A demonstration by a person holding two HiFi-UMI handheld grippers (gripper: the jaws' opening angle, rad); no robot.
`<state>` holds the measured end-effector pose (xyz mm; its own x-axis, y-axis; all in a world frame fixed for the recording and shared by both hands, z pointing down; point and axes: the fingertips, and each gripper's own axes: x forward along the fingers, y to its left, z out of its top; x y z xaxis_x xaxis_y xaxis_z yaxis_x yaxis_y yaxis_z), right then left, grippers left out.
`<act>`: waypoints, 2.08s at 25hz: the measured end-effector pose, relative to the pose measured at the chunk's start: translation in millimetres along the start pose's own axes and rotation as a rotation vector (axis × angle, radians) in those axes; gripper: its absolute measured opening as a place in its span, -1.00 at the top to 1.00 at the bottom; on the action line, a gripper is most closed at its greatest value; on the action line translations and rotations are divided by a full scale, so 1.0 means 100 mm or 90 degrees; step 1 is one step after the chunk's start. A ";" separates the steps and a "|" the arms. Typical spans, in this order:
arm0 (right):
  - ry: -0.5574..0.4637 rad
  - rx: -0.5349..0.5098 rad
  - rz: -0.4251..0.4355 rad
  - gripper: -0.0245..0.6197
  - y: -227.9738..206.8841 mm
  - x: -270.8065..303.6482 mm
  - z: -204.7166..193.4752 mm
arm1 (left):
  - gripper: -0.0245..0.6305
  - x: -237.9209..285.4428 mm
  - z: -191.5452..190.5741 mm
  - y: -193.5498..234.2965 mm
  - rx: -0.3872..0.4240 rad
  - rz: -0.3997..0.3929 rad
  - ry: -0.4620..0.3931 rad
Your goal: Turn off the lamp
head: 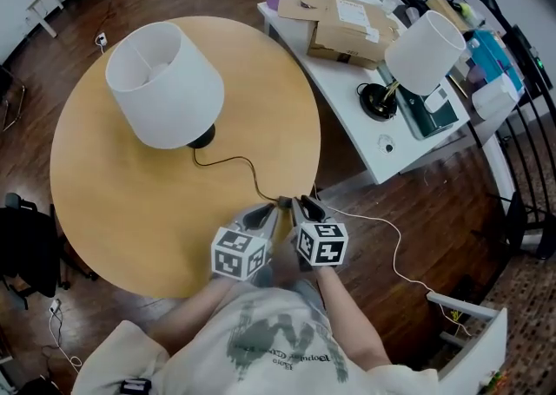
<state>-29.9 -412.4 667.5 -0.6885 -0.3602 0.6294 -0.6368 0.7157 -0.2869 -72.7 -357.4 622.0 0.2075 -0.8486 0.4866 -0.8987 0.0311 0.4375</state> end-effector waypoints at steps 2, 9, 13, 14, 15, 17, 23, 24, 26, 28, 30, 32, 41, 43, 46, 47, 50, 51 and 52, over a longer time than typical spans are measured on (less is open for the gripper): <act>0.001 -0.002 0.000 0.68 0.01 0.02 0.00 | 0.93 -0.01 0.01 0.04 -0.006 0.002 -0.002; -0.003 -0.018 -0.002 0.70 0.02 0.08 -0.02 | 0.93 0.01 -0.01 0.08 -0.012 0.002 0.000; -0.004 -0.028 -0.004 0.70 0.00 0.10 -0.01 | 0.93 0.01 -0.03 0.10 -0.014 0.003 0.004; 0.000 -0.037 -0.006 0.73 0.00 0.11 -0.01 | 0.93 0.01 -0.03 0.11 -0.014 0.005 0.006; 0.005 -0.049 -0.008 0.73 0.00 0.11 -0.01 | 0.93 0.01 -0.03 0.13 -0.014 0.007 0.006; 0.009 -0.061 -0.012 0.73 0.02 0.12 -0.01 | 0.93 0.00 -0.03 0.15 -0.016 0.010 0.006; -0.005 -0.061 -0.015 0.73 0.03 0.13 -0.01 | 0.93 0.01 -0.02 0.17 -0.017 0.011 0.001; -0.005 -0.060 -0.016 0.73 0.03 0.13 -0.01 | 0.93 0.01 -0.02 0.17 -0.017 0.011 0.001; 0.001 -0.061 -0.020 0.73 0.02 0.13 -0.01 | 0.93 0.02 -0.02 0.16 -0.018 0.012 -0.001; 0.009 -0.058 -0.026 0.74 0.01 0.14 0.00 | 0.93 0.01 0.00 0.16 -0.017 0.014 -0.007; 0.012 -0.063 -0.029 0.77 0.02 0.13 0.02 | 0.93 -0.03 0.03 0.16 -0.018 0.021 -0.016; 0.002 -0.076 -0.032 0.80 0.05 0.10 0.07 | 0.93 -0.09 0.07 0.17 -0.022 0.033 -0.030; -0.069 -0.116 0.068 0.80 0.72 -0.23 0.29 | 0.93 -0.50 0.21 0.23 -0.013 0.115 -0.103; -0.079 -0.124 0.093 0.82 0.88 -0.36 0.28 | 0.93 -0.65 0.21 0.23 -0.019 0.136 -0.120; -0.092 -0.140 0.125 0.85 1.07 -0.57 0.23 | 0.93 -0.86 0.18 0.17 -0.014 0.161 -0.141; -0.094 -0.146 0.133 0.86 1.12 -0.64 0.20 | 0.93 -0.92 0.16 0.14 -0.010 0.169 -0.146; -0.097 -0.159 0.153 0.88 1.26 -0.84 0.07 | 0.93 -1.10 0.04 0.03 -0.011 0.186 -0.159; -0.099 -0.162 0.159 0.89 1.30 -0.91 0.03 | 0.93 -1.16 0.00 -0.02 -0.012 0.190 -0.163; -0.101 -0.164 0.165 0.89 1.34 -0.98 0.00 | 0.93 -1.23 -0.03 -0.08 -0.012 0.193 -0.167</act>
<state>-47.8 -281.0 567.3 -0.8731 -0.2218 0.4342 -0.3408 0.9145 -0.2181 -90.3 -251.8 560.9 -0.1741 -0.9053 0.3875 -0.8965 0.3086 0.3180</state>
